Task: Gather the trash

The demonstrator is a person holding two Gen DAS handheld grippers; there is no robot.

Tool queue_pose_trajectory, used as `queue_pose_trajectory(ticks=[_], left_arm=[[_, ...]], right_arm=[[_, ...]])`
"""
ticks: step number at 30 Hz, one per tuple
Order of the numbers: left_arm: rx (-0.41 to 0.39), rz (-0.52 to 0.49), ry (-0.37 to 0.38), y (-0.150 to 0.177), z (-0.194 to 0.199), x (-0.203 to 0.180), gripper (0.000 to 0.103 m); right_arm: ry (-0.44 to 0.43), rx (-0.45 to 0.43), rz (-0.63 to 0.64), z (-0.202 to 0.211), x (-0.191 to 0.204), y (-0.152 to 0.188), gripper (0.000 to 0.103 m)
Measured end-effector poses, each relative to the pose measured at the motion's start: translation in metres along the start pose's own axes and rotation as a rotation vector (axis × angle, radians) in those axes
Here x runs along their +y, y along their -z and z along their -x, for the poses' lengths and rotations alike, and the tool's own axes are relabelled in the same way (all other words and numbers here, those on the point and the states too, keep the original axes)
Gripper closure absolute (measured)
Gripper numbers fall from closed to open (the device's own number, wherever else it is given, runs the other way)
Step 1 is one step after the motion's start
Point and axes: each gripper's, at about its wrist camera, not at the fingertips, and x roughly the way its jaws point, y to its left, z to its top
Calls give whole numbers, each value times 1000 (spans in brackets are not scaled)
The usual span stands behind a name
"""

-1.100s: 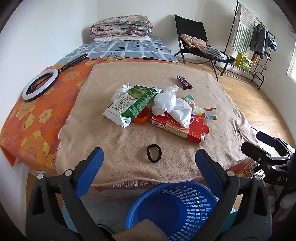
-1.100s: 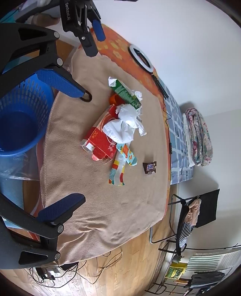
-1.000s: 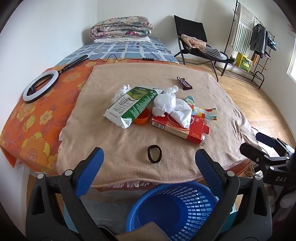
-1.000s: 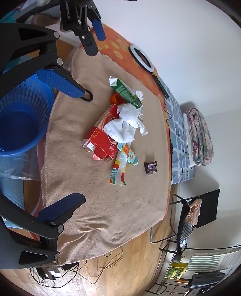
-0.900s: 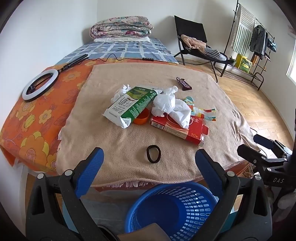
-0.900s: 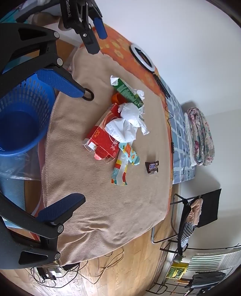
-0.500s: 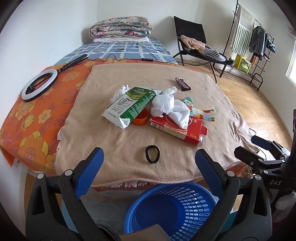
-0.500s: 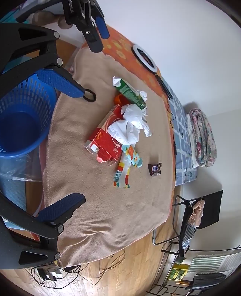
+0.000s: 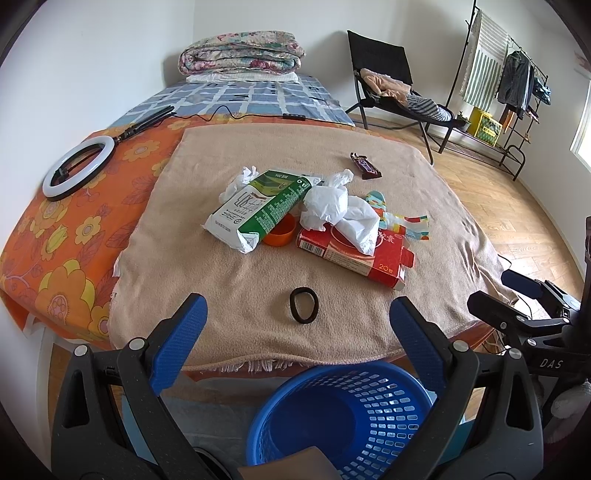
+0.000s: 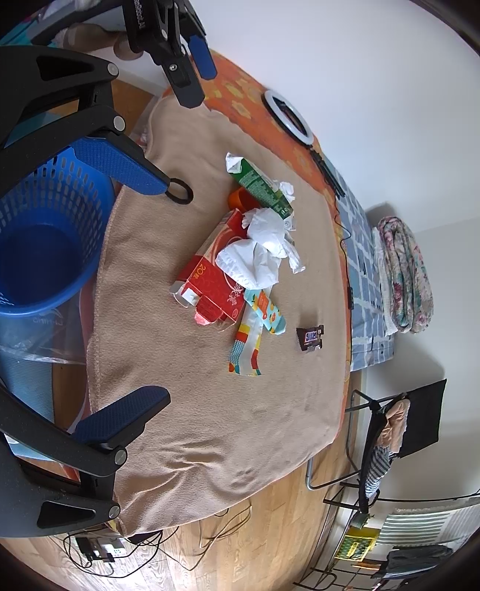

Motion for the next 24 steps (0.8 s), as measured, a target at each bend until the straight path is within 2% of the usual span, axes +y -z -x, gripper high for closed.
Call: queue_pose_trajectory(ticks=[18, 24], left_arm=[[2, 2, 2, 0, -1, 0, 2], [3, 3, 3, 0, -1, 1, 2]], right_arm=[[23, 7, -2, -4, -3, 3, 1], [7, 26, -4, -7, -3, 3, 1]])
